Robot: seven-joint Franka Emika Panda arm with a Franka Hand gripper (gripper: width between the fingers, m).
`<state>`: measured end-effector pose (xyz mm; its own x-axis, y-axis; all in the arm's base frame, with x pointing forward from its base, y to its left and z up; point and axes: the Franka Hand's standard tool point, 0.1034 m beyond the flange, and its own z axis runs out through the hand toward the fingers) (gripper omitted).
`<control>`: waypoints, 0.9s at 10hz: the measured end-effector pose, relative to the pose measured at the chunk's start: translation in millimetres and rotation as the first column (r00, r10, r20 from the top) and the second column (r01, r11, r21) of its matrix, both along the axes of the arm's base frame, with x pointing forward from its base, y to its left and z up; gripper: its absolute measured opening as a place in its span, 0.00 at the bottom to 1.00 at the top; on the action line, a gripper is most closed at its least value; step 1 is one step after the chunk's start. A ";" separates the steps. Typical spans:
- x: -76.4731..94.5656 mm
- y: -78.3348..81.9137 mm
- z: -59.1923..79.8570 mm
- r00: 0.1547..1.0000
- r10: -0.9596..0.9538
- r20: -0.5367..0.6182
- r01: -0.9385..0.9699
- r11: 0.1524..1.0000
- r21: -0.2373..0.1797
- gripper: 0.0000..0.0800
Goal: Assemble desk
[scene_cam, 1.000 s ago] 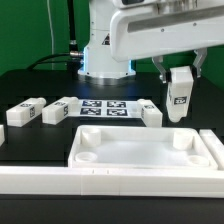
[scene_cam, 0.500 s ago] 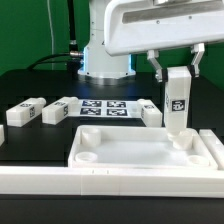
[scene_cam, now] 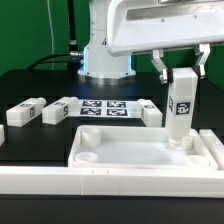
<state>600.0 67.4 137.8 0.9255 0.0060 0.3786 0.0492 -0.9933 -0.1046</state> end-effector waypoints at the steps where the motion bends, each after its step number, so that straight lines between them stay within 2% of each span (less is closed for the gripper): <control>1: 0.0 0.0 0.0 1.000 0.000 0.000 0.000 1.000 0.000 0.36; 3: 5.5 6.0 3.8 1.000 0.027 0.009 -0.027 1.000 -0.009 0.36; 4: 17.5 14.2 12.1 0.998 0.055 0.026 -0.055 0.998 -0.015 0.36; 5: 29.6 13.9 18.1 0.997 0.068 0.046 -0.067 0.998 -0.019 0.36; 9: 32.1 13.8 16.8 0.996 0.073 0.042 -0.072 0.997 -0.020 0.36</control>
Offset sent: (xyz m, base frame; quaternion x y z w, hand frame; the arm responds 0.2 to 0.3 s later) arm 0.0457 0.0105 0.0252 -0.0601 0.0281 -0.1024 0.9925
